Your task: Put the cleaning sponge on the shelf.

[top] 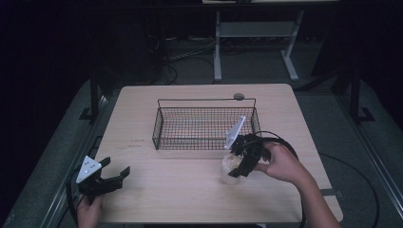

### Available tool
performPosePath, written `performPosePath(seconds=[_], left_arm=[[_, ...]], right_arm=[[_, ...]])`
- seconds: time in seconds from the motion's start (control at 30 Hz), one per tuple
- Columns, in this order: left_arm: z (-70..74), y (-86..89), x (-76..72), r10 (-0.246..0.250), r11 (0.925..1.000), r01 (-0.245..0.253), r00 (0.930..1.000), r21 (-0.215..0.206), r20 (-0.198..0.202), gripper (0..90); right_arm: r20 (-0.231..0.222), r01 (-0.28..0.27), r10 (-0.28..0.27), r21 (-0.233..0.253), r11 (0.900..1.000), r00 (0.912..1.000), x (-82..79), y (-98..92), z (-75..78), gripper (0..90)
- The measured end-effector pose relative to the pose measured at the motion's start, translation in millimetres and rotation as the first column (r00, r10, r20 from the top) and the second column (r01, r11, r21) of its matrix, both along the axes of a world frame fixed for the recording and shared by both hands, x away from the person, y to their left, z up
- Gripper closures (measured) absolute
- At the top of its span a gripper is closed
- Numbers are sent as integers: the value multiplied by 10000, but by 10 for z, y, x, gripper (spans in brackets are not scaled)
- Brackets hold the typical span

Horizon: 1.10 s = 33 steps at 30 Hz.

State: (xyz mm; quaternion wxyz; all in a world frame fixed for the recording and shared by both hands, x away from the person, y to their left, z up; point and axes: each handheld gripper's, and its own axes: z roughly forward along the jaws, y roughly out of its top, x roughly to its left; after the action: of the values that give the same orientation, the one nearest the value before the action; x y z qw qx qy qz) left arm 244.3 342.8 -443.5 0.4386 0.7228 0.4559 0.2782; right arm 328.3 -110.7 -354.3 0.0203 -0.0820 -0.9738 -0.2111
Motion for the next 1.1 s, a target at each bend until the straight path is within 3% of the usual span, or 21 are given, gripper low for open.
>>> performPosePath(seconds=[1.1], left_arm=[[13, 15, -8, 78, 9999, -77, 9999, -64, 70, 139]], right_arm=[[241, -290, 300, -385, 9988, 9993, 200, 205, 261, 279]])
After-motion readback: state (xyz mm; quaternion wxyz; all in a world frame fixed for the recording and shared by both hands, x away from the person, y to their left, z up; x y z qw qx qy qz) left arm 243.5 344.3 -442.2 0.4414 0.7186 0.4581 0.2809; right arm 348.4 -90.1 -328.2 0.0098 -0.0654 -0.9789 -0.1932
